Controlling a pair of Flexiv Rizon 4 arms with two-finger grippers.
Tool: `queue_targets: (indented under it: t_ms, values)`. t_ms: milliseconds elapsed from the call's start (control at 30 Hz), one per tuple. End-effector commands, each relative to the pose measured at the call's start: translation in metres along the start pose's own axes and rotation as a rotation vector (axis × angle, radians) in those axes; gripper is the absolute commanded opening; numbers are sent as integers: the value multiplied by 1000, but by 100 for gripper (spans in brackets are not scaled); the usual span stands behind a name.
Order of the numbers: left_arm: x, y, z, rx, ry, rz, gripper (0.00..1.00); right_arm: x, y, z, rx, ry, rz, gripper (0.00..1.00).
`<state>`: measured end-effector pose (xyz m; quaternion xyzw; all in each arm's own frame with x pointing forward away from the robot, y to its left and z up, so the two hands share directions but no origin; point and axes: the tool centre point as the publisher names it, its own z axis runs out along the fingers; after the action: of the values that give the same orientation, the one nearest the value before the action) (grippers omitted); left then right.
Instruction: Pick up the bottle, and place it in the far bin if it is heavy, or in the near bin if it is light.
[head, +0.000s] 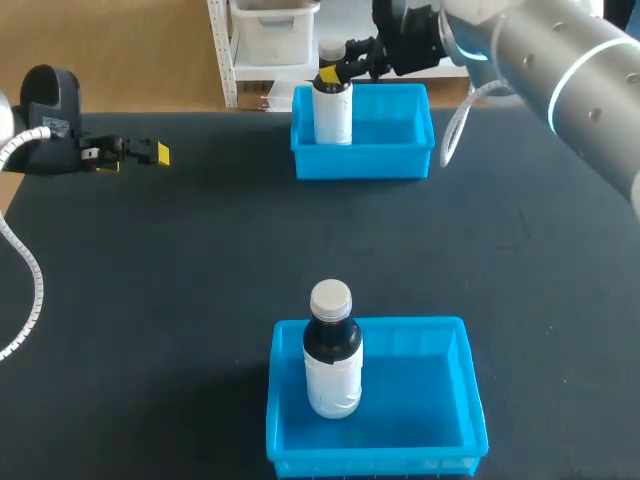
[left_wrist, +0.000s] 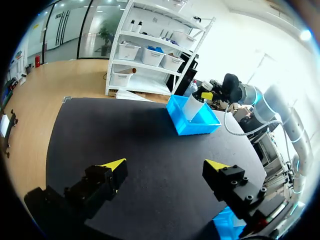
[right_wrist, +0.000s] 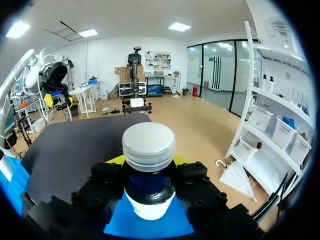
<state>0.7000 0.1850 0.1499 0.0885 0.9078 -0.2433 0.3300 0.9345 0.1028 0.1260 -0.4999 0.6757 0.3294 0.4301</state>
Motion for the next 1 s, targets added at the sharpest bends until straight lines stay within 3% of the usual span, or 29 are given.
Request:
queue_targets:
  t_ms: [33,333,733,1000]
  values:
    - [0,0,0,0,0,0,100,-3,-13,6,-463,19,6,100]
    - [0,0,0,0,0,0,100,0,-14,-19,-411,52,7,100]
    - [0,0,0,0,0,0,100,20,2,-113,-240,82,44,100]
    - [0,0,0,0,0,0,100,21,33,-170,-151,112,55,100]
